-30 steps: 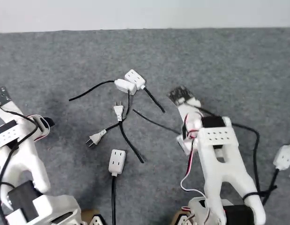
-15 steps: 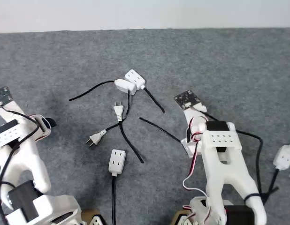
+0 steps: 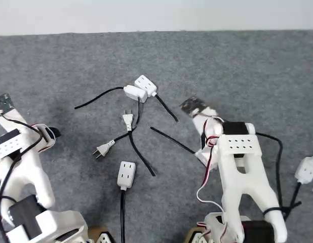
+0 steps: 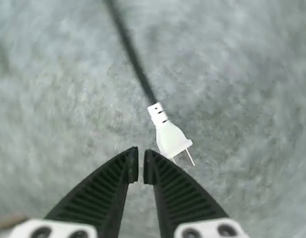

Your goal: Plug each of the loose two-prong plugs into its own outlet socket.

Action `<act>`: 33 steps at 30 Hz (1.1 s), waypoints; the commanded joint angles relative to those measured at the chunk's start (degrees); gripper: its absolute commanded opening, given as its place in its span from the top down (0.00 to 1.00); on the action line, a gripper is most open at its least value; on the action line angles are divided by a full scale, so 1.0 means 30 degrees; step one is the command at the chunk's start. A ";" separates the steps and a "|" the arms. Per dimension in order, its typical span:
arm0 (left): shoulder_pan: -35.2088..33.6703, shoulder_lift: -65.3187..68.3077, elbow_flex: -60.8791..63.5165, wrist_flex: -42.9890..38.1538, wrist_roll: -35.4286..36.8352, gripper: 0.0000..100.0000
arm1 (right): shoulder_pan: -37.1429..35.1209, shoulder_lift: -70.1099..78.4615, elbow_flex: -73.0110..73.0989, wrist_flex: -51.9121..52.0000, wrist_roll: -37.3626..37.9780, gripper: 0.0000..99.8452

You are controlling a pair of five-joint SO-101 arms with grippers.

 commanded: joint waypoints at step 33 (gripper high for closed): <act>0.0176 -0.0029 -0.0659 0.0176 0.0088 0.69 | 0.0425 0.7985 -0.2520 -0.3004 0.9788 0.81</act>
